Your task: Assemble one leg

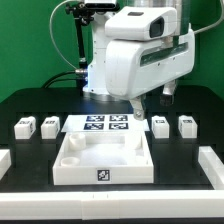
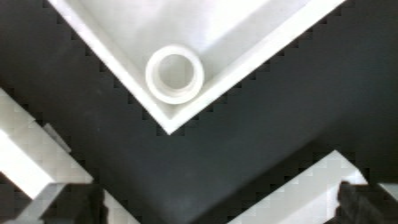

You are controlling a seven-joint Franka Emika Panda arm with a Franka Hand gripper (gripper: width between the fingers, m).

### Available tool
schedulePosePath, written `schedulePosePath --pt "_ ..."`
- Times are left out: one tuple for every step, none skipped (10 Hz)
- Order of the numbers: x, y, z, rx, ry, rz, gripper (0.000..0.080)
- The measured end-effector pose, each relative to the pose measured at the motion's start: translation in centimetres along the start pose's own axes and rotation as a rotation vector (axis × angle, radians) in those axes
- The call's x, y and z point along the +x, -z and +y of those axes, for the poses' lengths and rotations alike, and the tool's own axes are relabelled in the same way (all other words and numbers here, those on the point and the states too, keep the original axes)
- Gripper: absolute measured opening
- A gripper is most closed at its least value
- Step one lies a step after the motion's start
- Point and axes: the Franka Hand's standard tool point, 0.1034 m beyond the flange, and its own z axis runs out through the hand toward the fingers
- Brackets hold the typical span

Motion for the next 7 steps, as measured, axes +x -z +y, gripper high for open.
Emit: schedulePosePath --pt "-0.01 -0.03 -0.01 0.001 0.0 0.0 0.065" --pt "-0.01 -0.04 -0.01 0.001 0.0 0.0 0.065" --pt "-0.01 -0.05 -0.02 0.001 0.0 0.0 0.065" --pt "-0.01 -0.07 -0.02 0.001 0.0 -0.001 0.065" --pt "-0.02 -0.09 -0.03 0.001 0.0 -0.001 0.065" --pt "-0.02 -0.11 -0.03 0.002 0.0 -0.001 0.065" --pt "-0.03 -0.14 -0.04 0.002 0.0 -0.001 0.065"
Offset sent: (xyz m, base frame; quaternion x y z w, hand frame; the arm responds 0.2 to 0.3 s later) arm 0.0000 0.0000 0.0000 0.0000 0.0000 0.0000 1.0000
